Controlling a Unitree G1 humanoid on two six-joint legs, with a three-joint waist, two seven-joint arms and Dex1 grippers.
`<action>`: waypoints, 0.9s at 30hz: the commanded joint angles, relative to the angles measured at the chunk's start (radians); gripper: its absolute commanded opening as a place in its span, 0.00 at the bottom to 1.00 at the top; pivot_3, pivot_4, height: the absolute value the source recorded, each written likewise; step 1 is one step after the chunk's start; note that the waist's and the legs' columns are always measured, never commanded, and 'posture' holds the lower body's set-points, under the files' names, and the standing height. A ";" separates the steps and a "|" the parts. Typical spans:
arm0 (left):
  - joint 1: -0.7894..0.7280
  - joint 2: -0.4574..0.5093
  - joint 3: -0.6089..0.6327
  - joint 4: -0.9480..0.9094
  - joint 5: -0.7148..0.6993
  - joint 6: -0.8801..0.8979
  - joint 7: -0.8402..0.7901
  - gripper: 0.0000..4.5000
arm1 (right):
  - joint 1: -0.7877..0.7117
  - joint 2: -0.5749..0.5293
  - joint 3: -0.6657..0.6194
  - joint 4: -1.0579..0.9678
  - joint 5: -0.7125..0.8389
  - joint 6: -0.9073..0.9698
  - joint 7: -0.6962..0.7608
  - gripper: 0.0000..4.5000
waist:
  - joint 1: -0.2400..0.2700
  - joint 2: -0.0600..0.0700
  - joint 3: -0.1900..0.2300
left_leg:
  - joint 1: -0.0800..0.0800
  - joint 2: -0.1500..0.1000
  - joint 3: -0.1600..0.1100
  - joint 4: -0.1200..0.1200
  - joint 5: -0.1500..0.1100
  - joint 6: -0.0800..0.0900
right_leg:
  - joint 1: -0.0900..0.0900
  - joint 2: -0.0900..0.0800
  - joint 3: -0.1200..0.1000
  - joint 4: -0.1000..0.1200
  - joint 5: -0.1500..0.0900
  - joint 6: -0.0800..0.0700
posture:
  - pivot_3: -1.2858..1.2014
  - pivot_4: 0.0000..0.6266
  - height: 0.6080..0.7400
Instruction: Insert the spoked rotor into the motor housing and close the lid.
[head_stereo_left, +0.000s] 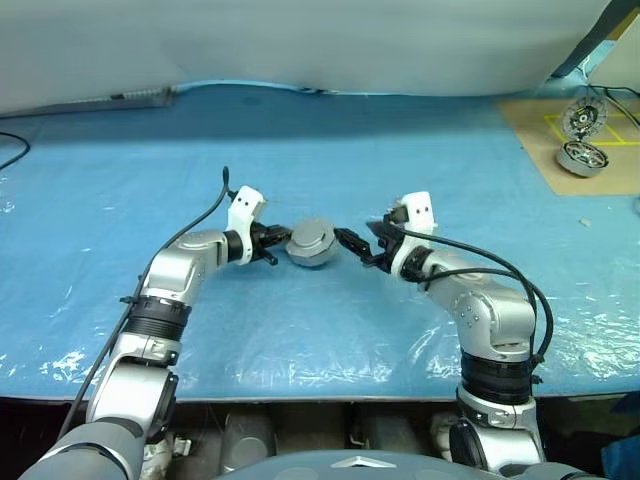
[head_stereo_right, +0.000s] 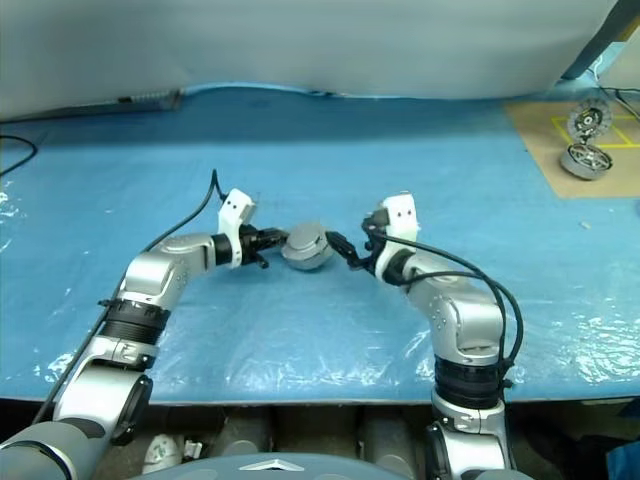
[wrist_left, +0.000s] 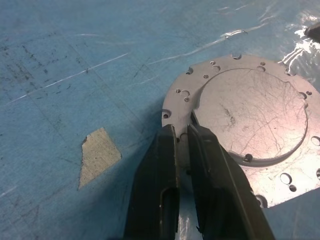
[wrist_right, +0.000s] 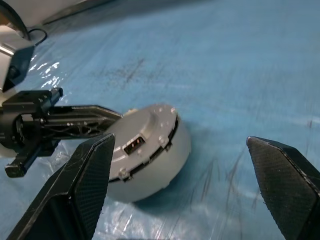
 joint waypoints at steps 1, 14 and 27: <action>0.018 -0.009 -0.041 0.029 0.021 0.014 -0.012 0.09 | -0.005 0.073 -0.043 -0.024 0.068 0.072 -0.061 0.99 | 0.000 0.000 0.000 | 0.000 0.000 0.000 0.000 0.000 0.000 | 0.000 0.000 0.000 0.000 0.000 0.000 | 0.52 0.24 1.00; 0.029 -0.009 -0.032 0.017 0.026 0.009 -0.011 0.09 | -0.097 0.271 -0.243 0.184 0.232 0.112 -0.194 0.99 | 0.001 0.001 0.000 | 0.000 -0.002 0.000 -0.001 0.000 0.000 | 0.000 -0.002 0.000 -0.001 0.001 0.001 | 0.52 0.24 1.00; 0.042 -0.007 -0.027 0.009 0.027 0.010 -0.005 0.09 | -0.089 0.315 -0.353 0.252 0.578 0.251 -0.353 0.10 | -0.002 0.001 0.000 | 0.001 -0.002 0.000 -0.001 0.000 0.000 | 0.001 -0.002 0.000 0.000 0.001 0.002 | 0.52 0.24 1.00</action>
